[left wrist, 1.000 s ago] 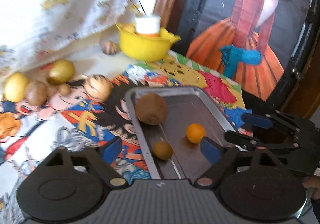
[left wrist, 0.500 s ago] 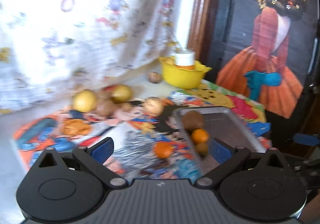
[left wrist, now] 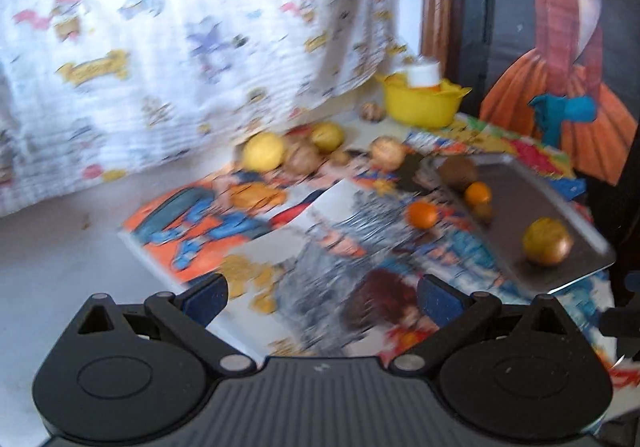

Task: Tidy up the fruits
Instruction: 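Move both open tools back from the tray toward the fruit pile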

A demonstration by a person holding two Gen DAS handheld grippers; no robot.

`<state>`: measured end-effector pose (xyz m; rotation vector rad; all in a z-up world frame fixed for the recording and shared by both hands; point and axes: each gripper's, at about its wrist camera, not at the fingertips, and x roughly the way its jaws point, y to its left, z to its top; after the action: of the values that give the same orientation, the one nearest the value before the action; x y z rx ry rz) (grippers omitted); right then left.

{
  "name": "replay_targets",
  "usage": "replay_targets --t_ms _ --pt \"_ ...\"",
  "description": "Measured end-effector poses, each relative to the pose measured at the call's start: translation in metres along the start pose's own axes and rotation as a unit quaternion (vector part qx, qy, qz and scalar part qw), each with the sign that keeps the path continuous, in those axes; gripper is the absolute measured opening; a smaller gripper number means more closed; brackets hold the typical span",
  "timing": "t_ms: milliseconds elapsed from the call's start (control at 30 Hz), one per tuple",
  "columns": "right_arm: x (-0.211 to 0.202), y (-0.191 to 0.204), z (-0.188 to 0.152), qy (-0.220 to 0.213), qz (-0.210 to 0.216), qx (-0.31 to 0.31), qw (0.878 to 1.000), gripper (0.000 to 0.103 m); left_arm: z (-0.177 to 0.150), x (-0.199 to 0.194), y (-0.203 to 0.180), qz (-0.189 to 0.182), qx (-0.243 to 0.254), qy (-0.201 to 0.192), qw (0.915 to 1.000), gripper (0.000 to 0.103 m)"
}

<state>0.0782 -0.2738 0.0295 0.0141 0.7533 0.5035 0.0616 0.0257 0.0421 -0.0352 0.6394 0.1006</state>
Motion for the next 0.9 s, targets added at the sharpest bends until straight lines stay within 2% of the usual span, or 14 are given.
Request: replay_targets --t_ms 133,300,400,700,900 --pt "-0.002 0.021 0.006 0.008 0.022 -0.013 1.000 0.102 0.000 -0.005 0.032 0.008 -0.008 0.008 0.9999 0.103" --pt "0.001 0.046 0.023 -0.006 0.051 -0.047 0.998 0.102 0.012 -0.006 0.065 0.032 0.000 0.005 0.9995 0.103" --pt "0.005 0.059 0.039 -0.018 0.064 -0.074 0.995 0.102 0.022 -0.002 0.077 0.029 0.008 -0.005 0.9995 0.103" --pt "0.038 0.081 0.080 -0.057 0.067 -0.161 0.983 0.102 0.054 0.031 0.080 -0.010 0.048 -0.048 0.9976 0.103" --pt "0.059 0.071 0.112 -0.063 0.054 -0.212 0.974 0.102 0.074 0.065 0.069 -0.046 0.076 -0.076 0.9932 0.103"
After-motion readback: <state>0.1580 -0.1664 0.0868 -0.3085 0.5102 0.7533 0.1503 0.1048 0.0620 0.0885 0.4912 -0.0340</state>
